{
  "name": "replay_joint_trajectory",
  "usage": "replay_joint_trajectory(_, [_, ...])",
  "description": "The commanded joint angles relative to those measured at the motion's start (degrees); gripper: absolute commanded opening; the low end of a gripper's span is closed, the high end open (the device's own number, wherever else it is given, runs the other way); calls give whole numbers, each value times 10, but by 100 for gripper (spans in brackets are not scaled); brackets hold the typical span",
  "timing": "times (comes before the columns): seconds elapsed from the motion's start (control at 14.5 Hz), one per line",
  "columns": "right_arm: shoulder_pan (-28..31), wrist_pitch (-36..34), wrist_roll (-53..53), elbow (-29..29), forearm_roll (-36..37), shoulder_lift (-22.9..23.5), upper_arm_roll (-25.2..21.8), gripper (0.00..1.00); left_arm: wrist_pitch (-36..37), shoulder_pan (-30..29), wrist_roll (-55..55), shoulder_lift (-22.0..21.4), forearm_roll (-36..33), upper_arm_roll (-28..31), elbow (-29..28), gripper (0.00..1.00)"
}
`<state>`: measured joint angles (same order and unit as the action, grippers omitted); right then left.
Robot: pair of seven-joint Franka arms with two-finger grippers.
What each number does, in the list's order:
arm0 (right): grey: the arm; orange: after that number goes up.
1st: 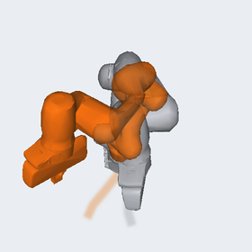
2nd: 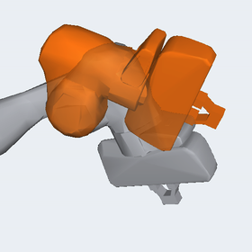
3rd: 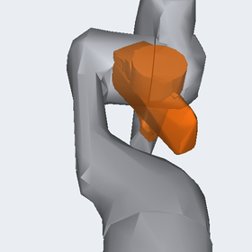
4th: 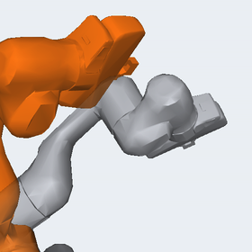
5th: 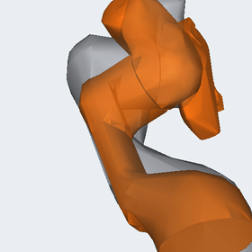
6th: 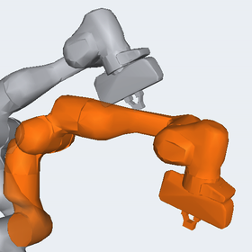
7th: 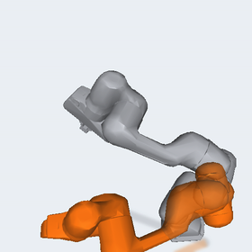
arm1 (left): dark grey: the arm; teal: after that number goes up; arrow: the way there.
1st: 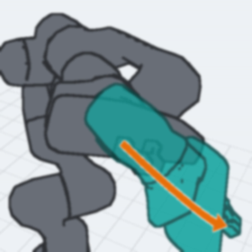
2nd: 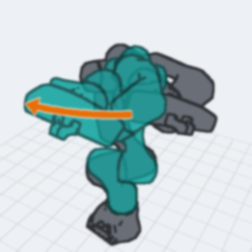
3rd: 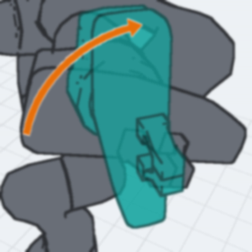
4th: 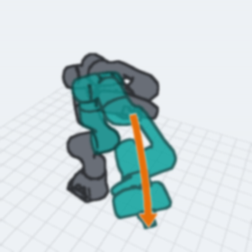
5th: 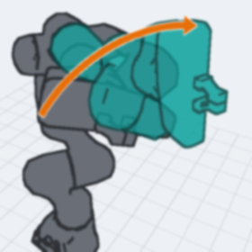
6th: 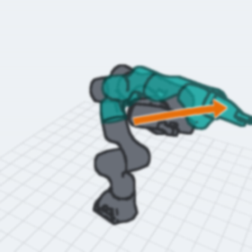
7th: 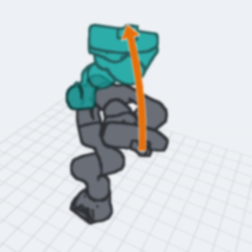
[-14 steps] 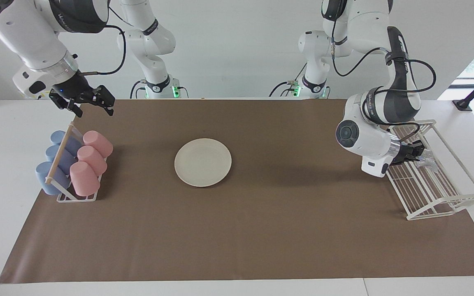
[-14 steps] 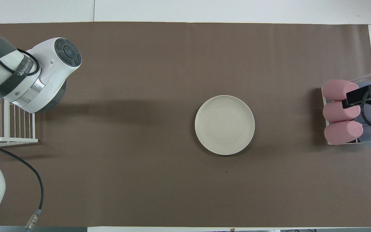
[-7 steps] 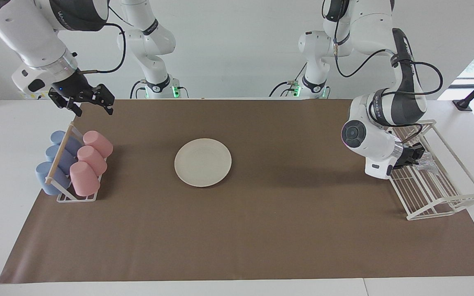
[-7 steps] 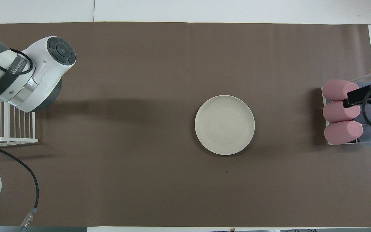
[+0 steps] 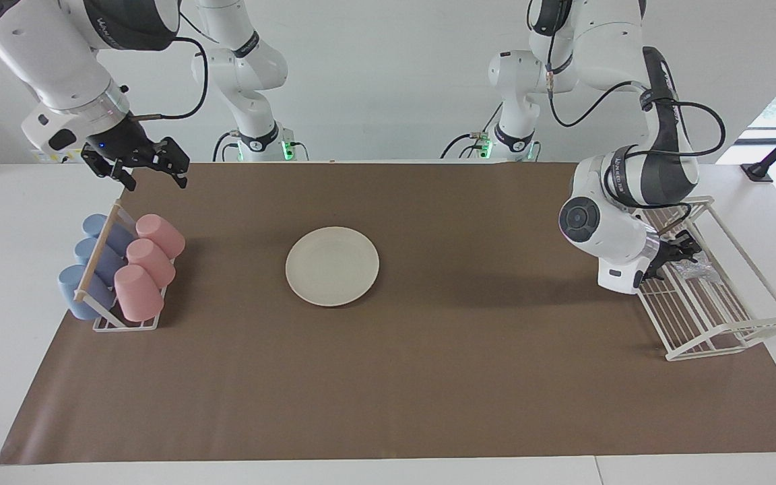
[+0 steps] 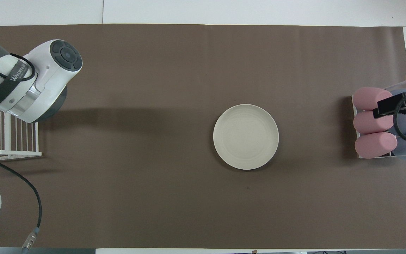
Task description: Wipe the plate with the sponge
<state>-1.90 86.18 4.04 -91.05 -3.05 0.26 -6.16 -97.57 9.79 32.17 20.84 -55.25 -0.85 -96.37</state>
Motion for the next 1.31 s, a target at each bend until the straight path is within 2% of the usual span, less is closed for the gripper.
replay_joint_trajectory(0.0, [2, -5, 11, -3, 10, -7, 4, 100, -12, -10, -3, -7, 37, -4, 6, 100])
replay_joint_trajectory(0.21, [2, 0, 15, 0, 14, -6, 4, 100, -10, -14, -54, -44, 128, -5, 21, 100])
replay_joint_trajectory(0.48, [-1, -1, 13, 10, 25, -3, 6, 100, 2, -18, -91, -95, 288, 3, 50, 100])
replay_joint_trajectory(0.69, [-1, 0, 15, 10, 44, -2, 6, 100, 20, -32, -99, -157, 405, 3, 50, 100])
replay_joint_trajectory(0.9, [-1, 0, 15, 10, 48, -2, 6, 100, 62, -30, -120, -202, 469, 1, 50, 100])
replay_joint_trajectory(1.24, [-1, 0, 13, 10, 49, -2, 6, 100, 128, -49, -249, -257, 567, 2, 44, 100])
